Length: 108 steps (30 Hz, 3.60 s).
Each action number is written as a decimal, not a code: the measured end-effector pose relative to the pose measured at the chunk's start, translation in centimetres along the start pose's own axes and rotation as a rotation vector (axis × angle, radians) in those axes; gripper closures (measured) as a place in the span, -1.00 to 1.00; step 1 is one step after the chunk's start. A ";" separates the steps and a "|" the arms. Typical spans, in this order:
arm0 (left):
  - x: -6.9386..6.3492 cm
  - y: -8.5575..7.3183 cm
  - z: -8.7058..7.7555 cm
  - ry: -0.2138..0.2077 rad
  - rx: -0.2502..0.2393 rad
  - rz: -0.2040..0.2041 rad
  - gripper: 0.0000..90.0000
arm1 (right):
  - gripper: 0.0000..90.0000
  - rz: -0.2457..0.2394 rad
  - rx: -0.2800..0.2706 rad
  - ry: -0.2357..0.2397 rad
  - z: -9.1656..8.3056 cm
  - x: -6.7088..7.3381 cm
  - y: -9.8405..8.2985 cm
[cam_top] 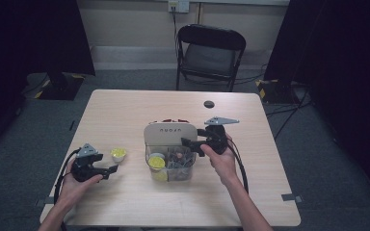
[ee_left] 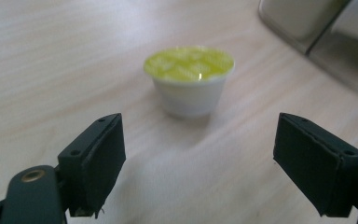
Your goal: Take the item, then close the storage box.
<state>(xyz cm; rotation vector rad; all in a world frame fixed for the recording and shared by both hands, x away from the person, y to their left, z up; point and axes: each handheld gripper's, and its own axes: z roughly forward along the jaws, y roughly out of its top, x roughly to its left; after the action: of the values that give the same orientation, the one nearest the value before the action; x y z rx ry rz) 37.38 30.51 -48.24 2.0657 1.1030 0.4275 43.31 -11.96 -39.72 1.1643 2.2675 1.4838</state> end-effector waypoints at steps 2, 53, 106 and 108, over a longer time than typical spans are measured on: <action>-0.1 -0.7 -0.1 0.004 0.004 0.002 -0.62 | -0.54 0.002 -0.007 0.001 -0.2 0.0 0.1; -0.2 -2.2 0.5 0.060 0.006 0.014 -0.67 | 0.11 -0.009 -0.086 0.115 -2.8 1.2 1.1; -0.2 -2.2 0.5 0.061 0.006 0.014 -0.67 | -0.41 -0.059 -0.031 0.098 -3.9 2.9 -1.1; -0.2 -2.2 0.5 0.061 0.006 0.014 -0.67 | -0.42 -0.063 -0.040 0.086 -3.9 3.1 -1.3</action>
<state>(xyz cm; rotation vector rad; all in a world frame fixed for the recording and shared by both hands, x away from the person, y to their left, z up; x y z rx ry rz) 36.32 30.89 -50.17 2.0792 1.1277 0.4978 38.45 -12.77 -38.16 1.0271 2.2964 1.5764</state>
